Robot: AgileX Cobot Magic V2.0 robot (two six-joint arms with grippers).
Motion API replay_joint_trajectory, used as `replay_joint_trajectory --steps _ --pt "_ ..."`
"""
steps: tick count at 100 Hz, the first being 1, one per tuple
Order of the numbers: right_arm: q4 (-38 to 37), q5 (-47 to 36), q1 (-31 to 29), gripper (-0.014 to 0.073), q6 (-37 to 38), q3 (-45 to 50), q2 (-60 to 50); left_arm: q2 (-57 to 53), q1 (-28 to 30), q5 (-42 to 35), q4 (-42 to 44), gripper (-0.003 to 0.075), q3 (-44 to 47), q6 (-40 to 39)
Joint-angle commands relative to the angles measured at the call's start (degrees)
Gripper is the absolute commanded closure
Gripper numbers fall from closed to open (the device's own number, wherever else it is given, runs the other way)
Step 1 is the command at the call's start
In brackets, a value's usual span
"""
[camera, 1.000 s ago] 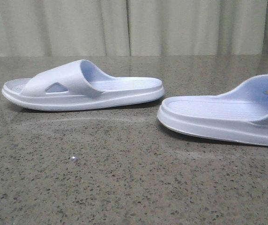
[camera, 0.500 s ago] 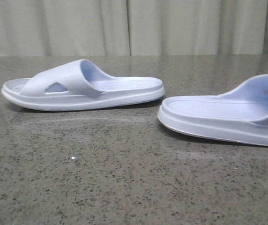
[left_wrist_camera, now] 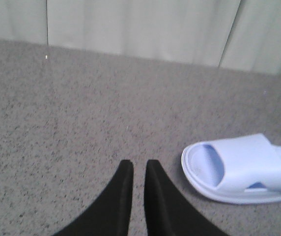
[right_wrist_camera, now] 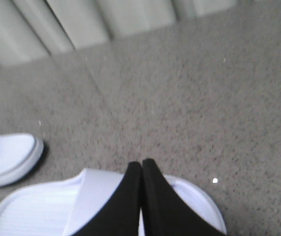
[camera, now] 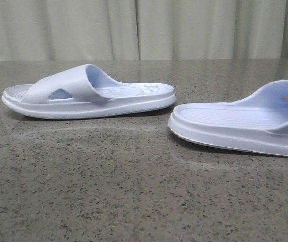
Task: Insert blue slippers together front up
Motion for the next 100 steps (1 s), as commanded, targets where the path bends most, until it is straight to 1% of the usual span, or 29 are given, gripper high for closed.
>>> replay_joint_trajectory --steps 1,6,11,20,28,35,44,47,51,54,59,61,66,71,83,100 --pt "-2.6 7.2 -0.2 0.0672 -0.9 -8.1 7.8 6.4 -0.3 4.0 0.8 0.0705 -6.5 0.0" --pt "-3.8 13.0 -0.2 0.0672 -0.9 -11.2 10.7 8.8 -0.3 5.5 -0.1 0.0705 -8.3 0.6" --pt "-6.0 16.7 -0.2 0.0672 -0.9 -13.4 12.7 10.5 -0.3 6.0 -1.4 0.0704 -9.1 3.3" --pt "-11.7 20.8 -0.2 0.0672 -0.9 -15.7 13.9 12.3 -0.3 6.2 -6.2 0.0704 -9.2 9.2" --pt "-15.7 21.4 -0.2 0.0672 -0.9 -15.9 13.4 13.3 -0.3 6.6 -12.2 0.0703 -9.2 14.4" --pt "-15.8 21.0 -0.2 0.0672 -0.9 -15.9 12.5 14.3 -0.3 6.7 -17.6 0.0690 -9.2 18.6" --pt "-15.7 21.3 -0.2 0.0662 -0.9 -15.9 11.5 16.0 -0.3 6.8 -22.8 0.0630 -9.2 22.9" --pt "-15.7 22.0 -0.2 0.0646 -0.9 -15.9 11.5 16.6 -0.3 6.9 -24.3 0.0595 -9.2 24.0" --pt "-15.7 22.7 -0.2 0.0602 -0.9 -15.9 11.5 17.3 -0.3 7.0 -25.3 0.0554 -9.2 25.1" --pt "-15.7 23.0 -0.2 0.0561 -0.9 -15.9 11.5 17.9 -0.3 7.3 -26.5 0.0508 -9.2 25.8" --pt "-15.7 23.4 -0.2 0.0463 -0.9 -15.9 11.5 19.0 -0.3 7.6 -27.8 0.0438 -9.2 26.3" --pt "-15.7 23.5 -0.2 0.0437 -0.9 -15.9 11.5 19.3 -0.3 7.7 -28.3 0.0410 -9.2 26.4" --pt "-15.7 23.6 -0.2 0.0337 -0.1 -15.9 11.5 20.2 -0.3 8.0 -29.4 0.0361 -9.2 26.9" --pt "-16.4 23.6 -0.3 0.0279 1.1 -15.9 11.5 20.9 -0.3 8.1 -30.0 0.0344 -9.2 27.1" --pt "-21.3 23.6 -1.9 0.0274 6.1 -15.9 12.1 22.1 -0.3 8.2 -30.1 0.0348 -9.2 27.1" --pt "-20.2 23.6 -4.0 0.0274 6.2 -15.9 14.8 23.2 -0.3 8.2 -30.1 0.0348 -9.2 27.2"
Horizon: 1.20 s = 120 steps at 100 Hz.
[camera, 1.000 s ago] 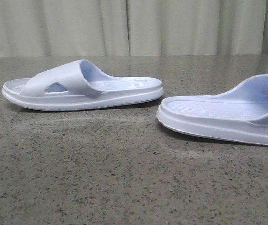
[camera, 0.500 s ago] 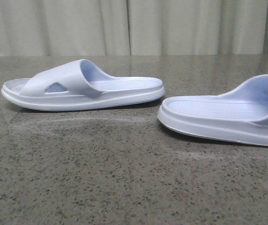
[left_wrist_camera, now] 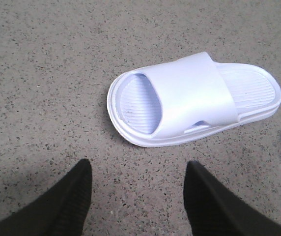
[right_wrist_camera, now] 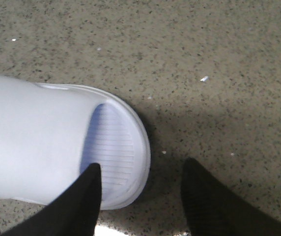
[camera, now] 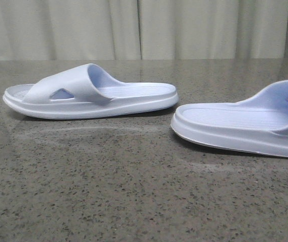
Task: Insert blue slippers together front up
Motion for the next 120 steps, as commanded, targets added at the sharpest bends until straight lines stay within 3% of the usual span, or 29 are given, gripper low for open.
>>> replay_joint_trajectory --steps 1,13,52,61,120 --pt "0.0 -2.3 -0.8 0.0274 0.4 -2.1 1.5 0.2 -0.3 -2.1 -2.4 0.0348 -2.1 0.2" --pt "0.9 -2.9 -2.8 0.0274 0.4 -2.1 3.9 0.4 -0.3 -2.1 -2.4 0.0348 -2.1 0.2" --pt "18.0 0.3 -11.8 0.0276 -10.7 -1.9 10.4 0.4 -0.3 -2.1 -2.5 0.0348 -2.1 1.3" --pt "18.0 1.4 -12.8 0.0276 -11.3 -1.9 12.2 0.4 -0.3 -2.1 -2.5 0.0348 -2.1 1.4" --pt "25.9 3.5 -13.1 0.0277 -19.1 -1.9 20.0 0.4 -0.3 -2.1 -2.6 0.0348 -2.1 1.6"
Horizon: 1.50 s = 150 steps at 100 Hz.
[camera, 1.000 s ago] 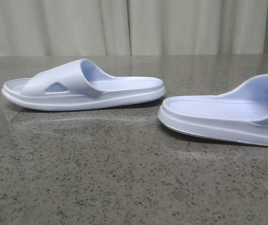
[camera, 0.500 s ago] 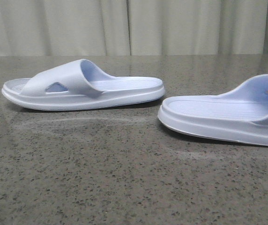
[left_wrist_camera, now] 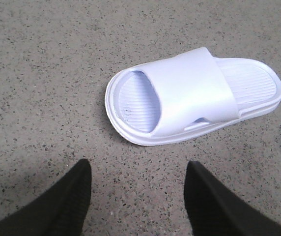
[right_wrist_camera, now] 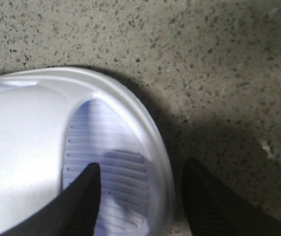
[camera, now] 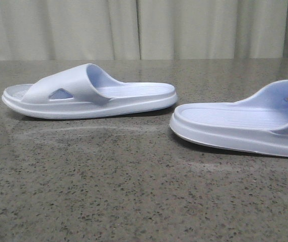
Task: Insert blue slippers together front up
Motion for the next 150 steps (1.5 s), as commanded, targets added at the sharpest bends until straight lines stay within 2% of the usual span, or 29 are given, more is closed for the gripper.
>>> replay_joint_trajectory --steps 1,6,11,26,51,63,75,92,108,150 --pt "3.5 0.4 -0.3 0.0277 -2.4 -1.9 0.2 -0.2 -0.3 -2.1 -2.4 0.0348 -2.1 0.0" --pt "3.8 0.6 -0.3 0.0291 -2.7 -1.9 0.4 -0.2 -0.3 -2.1 -2.5 0.0348 -2.1 0.0" --pt "3.8 0.9 -0.3 0.0353 -2.8 -1.9 0.7 -0.2 -0.3 -2.1 -2.5 0.0348 -2.1 0.0" --pt "3.8 1.3 -0.3 0.0704 -3.0 -1.9 0.7 0.5 -0.3 -1.6 -3.5 0.0348 -2.1 0.0" --pt "4.1 -0.4 -0.3 0.0697 -3.0 -1.9 0.7 6.3 0.6 -0.7 -6.5 0.0348 -2.2 0.6" --pt "4.5 -0.7 -0.3 0.0697 -3.0 -1.9 0.7 9.7 4.4 1.5 -15.6 0.0348 -2.3 6.8" --pt "4.9 -1.5 -0.3 0.0697 -3.0 -1.9 0.7 14.1 10.8 7.9 -27.9 0.0348 -2.3 15.6" --pt "5.7 -2.2 -0.3 0.0697 -3.0 -1.9 0.7 20.9 16.8 16.0 -34.0 0.0348 -2.9 21.6" --pt "5.7 -2.6 -0.3 0.0697 -3.2 -1.9 0.7 26.7 16.0 18.9 -34.6 0.0348 -6.2 22.5" --pt "5.7 -2.6 -0.3 0.0697 -3.3 -1.9 0.7 35.2 11.6 18.0 -34.3 0.0348 -11.8 22.5"
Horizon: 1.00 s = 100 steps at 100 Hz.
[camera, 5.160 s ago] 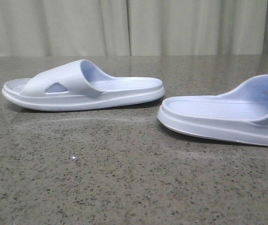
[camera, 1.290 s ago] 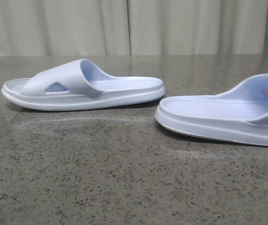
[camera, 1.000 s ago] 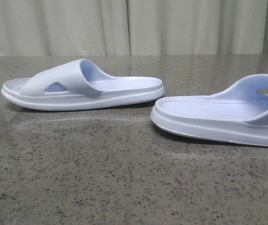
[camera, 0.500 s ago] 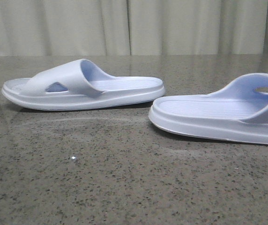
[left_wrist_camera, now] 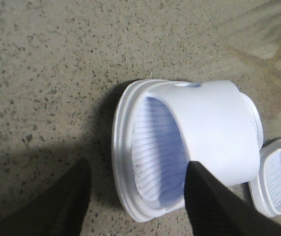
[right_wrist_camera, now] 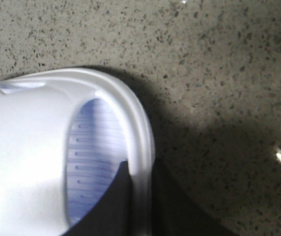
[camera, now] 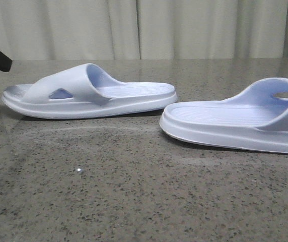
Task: Insert blue slippers together front up
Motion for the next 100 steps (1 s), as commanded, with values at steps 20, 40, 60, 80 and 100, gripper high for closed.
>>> replay_joint_trajectory --steps 20,40,60,80,100 --pt "1.0 -2.1 -0.2 0.0697 -1.0 -1.3 -0.7 1.9 -3.2 1.1 -3.2 0.0348 -2.0 0.3" --pt "1.0 -2.3 -0.2 0.0697 -1.0 -1.3 -0.7 3.4 -4.0 0.2 -3.6 0.0368 -2.0 0.3" --pt "1.0 -2.6 -0.2 0.0697 -1.1 -1.3 -0.7 3.5 -4.0 0.1 -3.6 0.0637 -2.0 0.5" --pt "1.0 -3.5 -0.2 0.0697 -1.1 -1.3 -0.7 3.5 -3.9 0.8 -3.8 0.0705 -2.0 1.7" --pt "2.8 -5.7 -0.2 0.0697 -1.4 -1.3 -2.1 1.9 -1.3 1.3 -3.8 0.0705 -2.0 2.3"
